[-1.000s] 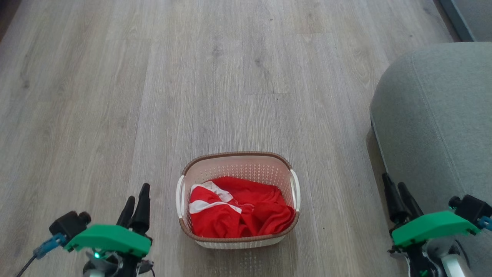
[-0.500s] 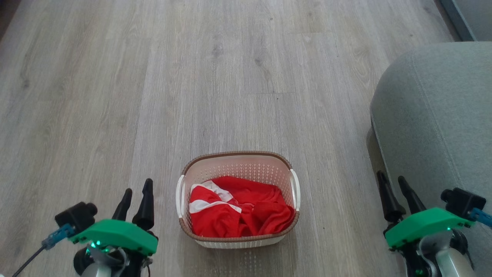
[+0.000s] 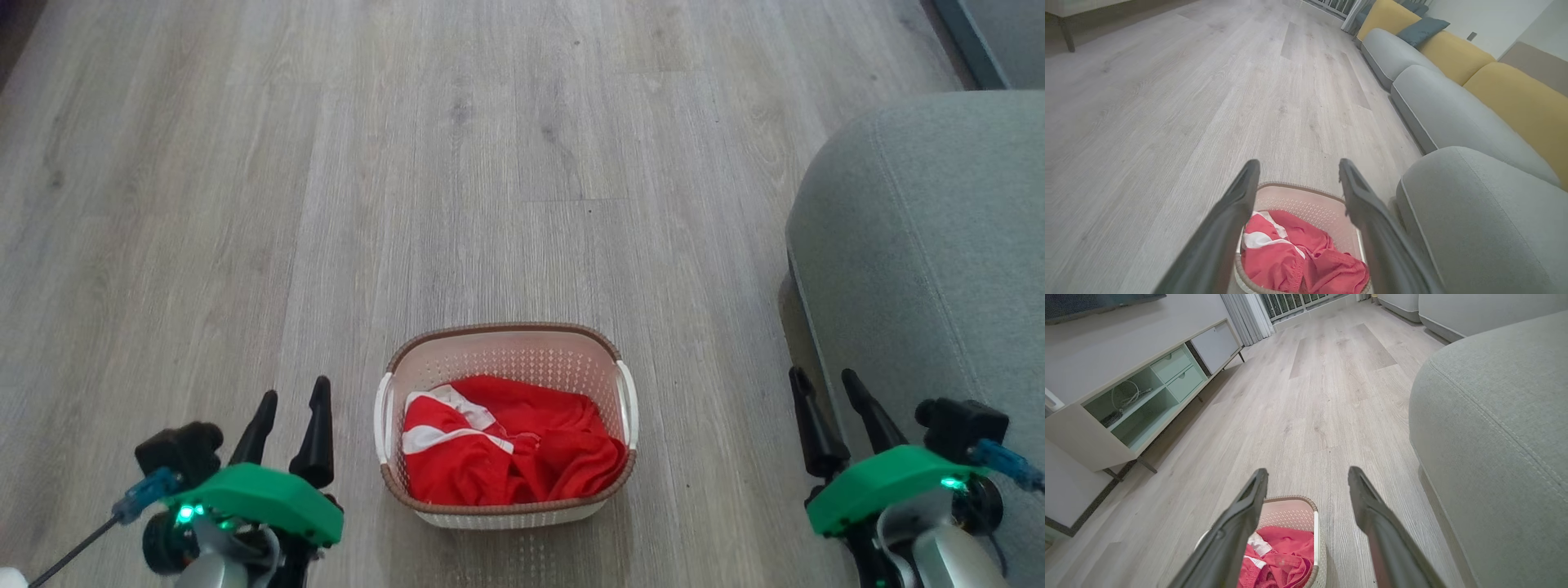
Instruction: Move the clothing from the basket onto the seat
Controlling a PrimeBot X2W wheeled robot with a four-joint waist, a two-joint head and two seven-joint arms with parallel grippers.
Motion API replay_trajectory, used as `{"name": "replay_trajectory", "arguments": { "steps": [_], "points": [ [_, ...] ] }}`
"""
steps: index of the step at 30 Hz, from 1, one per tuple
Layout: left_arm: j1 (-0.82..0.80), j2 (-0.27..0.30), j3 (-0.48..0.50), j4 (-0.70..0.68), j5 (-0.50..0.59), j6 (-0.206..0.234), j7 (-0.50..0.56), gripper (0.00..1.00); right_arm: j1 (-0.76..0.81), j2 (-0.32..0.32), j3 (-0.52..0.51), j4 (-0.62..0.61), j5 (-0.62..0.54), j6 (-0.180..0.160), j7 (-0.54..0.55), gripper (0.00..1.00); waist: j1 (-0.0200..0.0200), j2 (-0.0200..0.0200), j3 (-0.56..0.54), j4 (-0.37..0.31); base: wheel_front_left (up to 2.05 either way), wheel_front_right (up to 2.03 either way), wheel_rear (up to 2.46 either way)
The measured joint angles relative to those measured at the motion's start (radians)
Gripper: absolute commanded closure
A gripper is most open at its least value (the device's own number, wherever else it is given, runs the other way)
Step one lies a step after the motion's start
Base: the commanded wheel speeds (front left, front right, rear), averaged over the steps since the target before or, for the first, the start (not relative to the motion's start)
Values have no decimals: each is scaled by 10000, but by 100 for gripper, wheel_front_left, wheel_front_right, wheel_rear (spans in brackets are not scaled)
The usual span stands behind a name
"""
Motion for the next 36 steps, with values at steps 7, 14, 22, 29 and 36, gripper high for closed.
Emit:
{"name": "replay_trajectory", "arguments": {
  "steps": [7, 14, 22, 29, 36],
  "points": [
    [-10, 35, -40, -29, 872, 88, -215, 0, -1, -6, 40, 10, -746, 0, -192, 0, 0, 0, -8, -4, 0, 0, 0],
    [-78, 56, -96, -86, 1687, 161, -389, 0, -4, -6, 77, 31, -1547, 0, -412, 0, 0, 0, -11, -29, 0, 0, 0],
    [-78, 58, -94, -2, 2606, 132, -646, 0, -12, -6, 81, 73, -2508, 0, -652, 0, 0, 0, -13, -50, 0, 0, 0],
    [-79, 54, -81, 46, 3415, 56, -861, 0, -104, -4, 86, 199, -3074, 0, -840, 0, 0, 0, -47, -41, 0, 0, 0],
    [-94, -2, 31, 284, 4048, -205, -1018, 0, -132, 4, 82, 324, -3532, 0, -1030, 0, 0, 0, -50, -36, 0, 0, 0]
  ]
}}
